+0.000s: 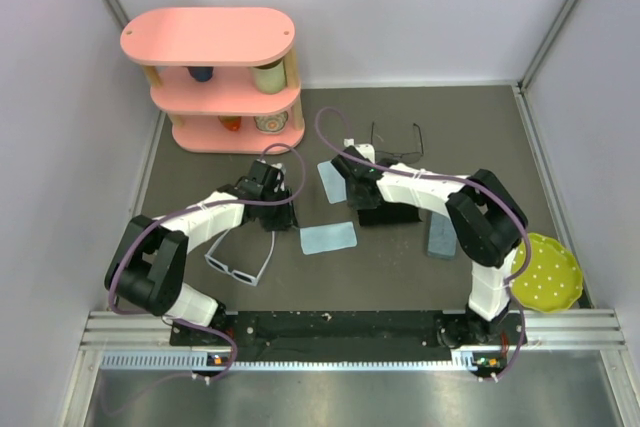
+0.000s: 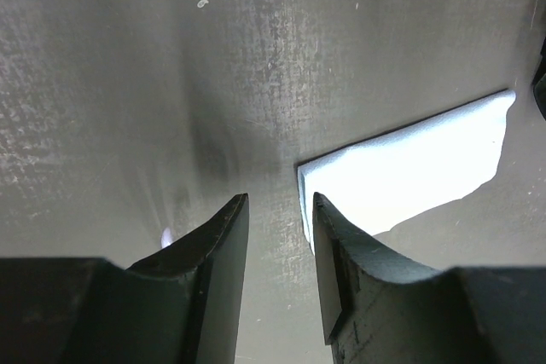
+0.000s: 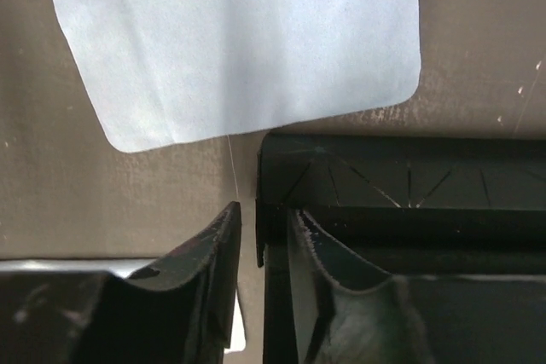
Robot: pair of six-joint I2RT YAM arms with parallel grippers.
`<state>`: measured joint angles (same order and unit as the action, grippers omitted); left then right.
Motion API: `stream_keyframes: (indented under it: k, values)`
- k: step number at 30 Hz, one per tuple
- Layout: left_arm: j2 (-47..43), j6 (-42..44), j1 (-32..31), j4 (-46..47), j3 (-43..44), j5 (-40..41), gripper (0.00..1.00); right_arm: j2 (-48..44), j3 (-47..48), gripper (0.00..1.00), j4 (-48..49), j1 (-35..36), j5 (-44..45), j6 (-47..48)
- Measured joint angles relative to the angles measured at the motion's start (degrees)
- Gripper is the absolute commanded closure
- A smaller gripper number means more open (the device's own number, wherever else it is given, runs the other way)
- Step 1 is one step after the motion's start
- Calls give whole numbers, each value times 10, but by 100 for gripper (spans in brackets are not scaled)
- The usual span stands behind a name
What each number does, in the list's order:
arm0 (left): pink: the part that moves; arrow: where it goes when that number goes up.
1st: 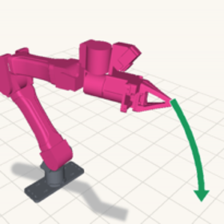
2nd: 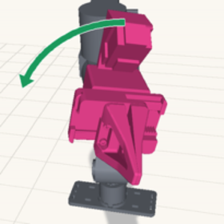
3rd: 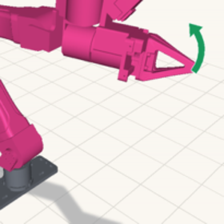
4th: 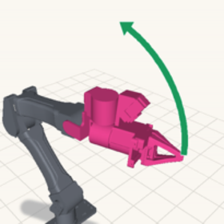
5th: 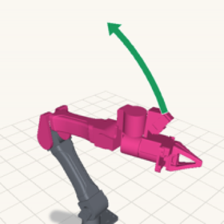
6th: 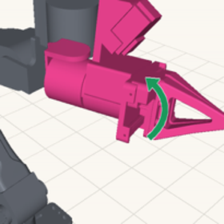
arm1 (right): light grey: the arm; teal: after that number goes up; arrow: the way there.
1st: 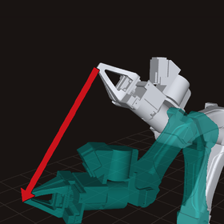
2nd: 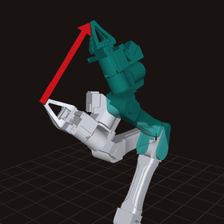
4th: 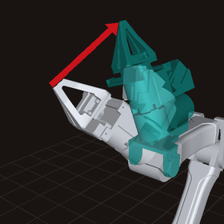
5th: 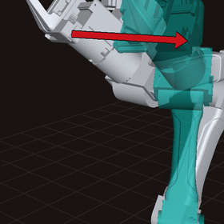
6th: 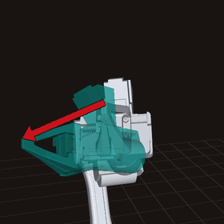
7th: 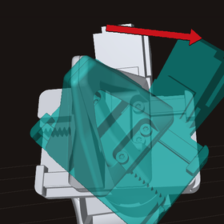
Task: Organize the sunglasses
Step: Move the opened sunglasses case to the center of the board, then pick up the folded cleaning cloth from the center of the board.
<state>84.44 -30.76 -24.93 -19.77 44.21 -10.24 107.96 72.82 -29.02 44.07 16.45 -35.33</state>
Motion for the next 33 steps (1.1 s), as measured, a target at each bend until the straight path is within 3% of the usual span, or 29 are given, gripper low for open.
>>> stream_keyframes:
  k: [12, 24, 33]
  values:
    - [0, -16, 0, -14, 0, -10, 54, -86, -5, 66, -9, 23, -16, 23]
    - [15, -82, -1, -13, -2, -45, 54, -76, -47, 67, -19, 59, -58, 12]
    - [42, -108, -8, -3, -6, -68, 67, -66, -50, 69, -6, 59, -67, 10]
